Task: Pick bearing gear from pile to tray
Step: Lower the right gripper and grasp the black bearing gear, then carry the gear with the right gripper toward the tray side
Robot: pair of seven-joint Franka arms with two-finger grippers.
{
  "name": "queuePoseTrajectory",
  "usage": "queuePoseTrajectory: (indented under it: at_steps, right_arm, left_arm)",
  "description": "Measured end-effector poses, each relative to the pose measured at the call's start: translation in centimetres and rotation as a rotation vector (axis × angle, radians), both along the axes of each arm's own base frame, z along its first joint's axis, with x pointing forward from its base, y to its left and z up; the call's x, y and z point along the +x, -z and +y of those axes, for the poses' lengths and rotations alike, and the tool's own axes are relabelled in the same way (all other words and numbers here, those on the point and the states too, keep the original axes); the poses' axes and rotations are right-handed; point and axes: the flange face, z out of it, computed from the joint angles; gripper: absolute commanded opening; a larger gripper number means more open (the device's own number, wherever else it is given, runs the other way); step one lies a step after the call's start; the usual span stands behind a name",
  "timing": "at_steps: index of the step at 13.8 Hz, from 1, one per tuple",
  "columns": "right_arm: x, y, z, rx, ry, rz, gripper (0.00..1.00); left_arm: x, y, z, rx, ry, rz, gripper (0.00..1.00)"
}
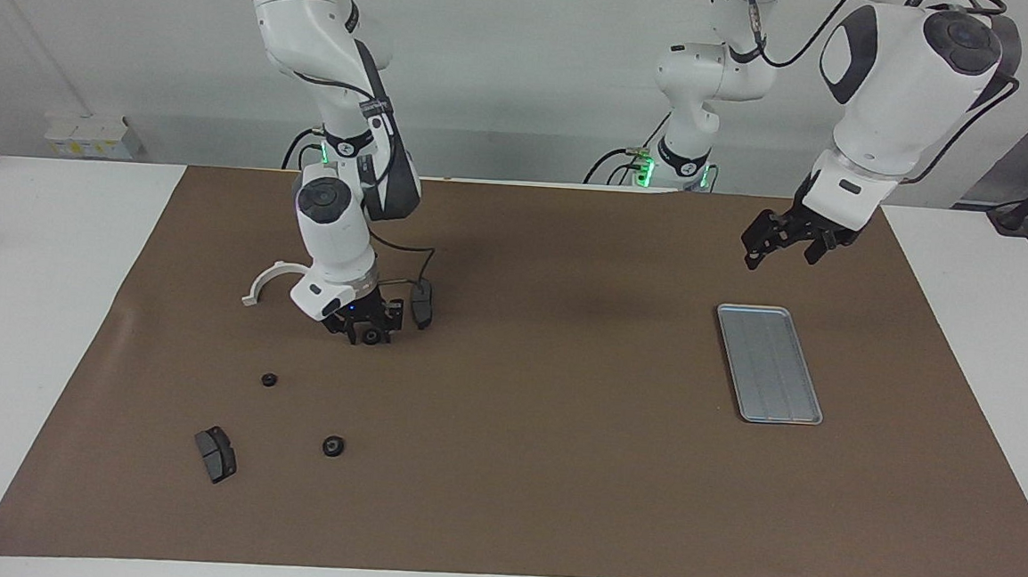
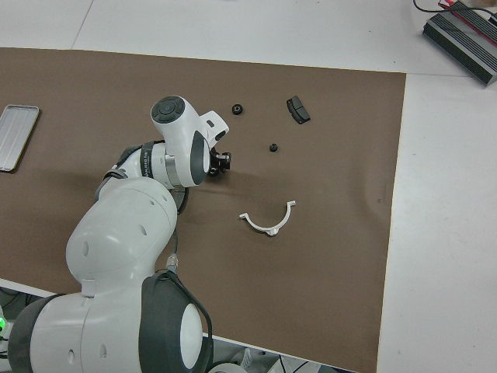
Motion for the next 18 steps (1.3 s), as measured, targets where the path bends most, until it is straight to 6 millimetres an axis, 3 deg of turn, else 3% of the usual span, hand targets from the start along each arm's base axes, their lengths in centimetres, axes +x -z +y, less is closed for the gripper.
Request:
queuePoseTrajectory:
  at_steps: [2, 7, 11, 14, 18]
  right_arm:
    - [0.0, 0.0, 0.0, 0.0, 0.0, 0.0, 0.0]
    - [0.3, -0.5, 0.1, 0.007, 0.069, -0.014, 0.0]
    - [1.5, -2.6, 1.0, 0.025, 0.121, -0.059, 0.0]
    - [1.4, -3.8, 4.5, 0.046, 0.158, -0.085, 0.0]
    - [0.1, -5.3, 11.7, 0.103, 0.211, -0.121, 0.0]
  left_arm:
    - [0.0, 0.0, 0.0, 0.0, 0.0, 0.0, 1.0]
    - [0.0, 0.0, 0.0, 0.0, 0.0, 0.0, 1.0]
    - [0.0, 0.0, 0.0, 0.0, 0.0, 0.0, 1.0]
    - [0.0, 0.0, 0.0, 0.0, 0.0, 0.0, 1.0]
    - [0.0, 0.0, 0.0, 0.0, 0.0, 0.0, 1.0]
